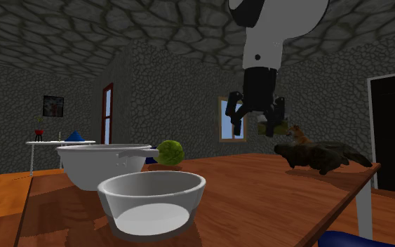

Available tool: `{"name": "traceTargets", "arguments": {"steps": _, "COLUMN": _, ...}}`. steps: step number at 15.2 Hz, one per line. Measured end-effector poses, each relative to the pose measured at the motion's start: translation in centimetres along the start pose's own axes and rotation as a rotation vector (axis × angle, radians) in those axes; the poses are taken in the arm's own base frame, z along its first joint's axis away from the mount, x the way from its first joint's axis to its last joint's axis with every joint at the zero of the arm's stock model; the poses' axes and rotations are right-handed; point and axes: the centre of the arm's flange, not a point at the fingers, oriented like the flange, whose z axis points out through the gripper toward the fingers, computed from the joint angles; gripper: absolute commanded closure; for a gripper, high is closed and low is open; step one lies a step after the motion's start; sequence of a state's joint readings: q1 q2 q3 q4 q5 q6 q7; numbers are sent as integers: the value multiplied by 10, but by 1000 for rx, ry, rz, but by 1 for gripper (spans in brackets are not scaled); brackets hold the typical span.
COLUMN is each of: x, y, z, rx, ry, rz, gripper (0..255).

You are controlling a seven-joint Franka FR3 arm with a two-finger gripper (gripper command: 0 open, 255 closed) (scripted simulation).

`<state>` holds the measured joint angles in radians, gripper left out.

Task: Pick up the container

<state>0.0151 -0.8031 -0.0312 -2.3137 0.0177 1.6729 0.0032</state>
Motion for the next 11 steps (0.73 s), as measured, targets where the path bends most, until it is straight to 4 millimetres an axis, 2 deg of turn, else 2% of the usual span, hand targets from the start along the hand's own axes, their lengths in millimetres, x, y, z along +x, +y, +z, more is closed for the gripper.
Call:
{"name": "traceTargets", "arguments": {"steps": 3, "x": -1, "y": -8, "z": 10, "rx": 27, "ry": -7, "rz": 10, "gripper": 0}}
{"name": "traceTargets", "arguments": {"steps": 11, "x": -1, "y": -71, "z": 69, "rx": 202, "ry": -53, "rz": 74, "gripper": 0}}
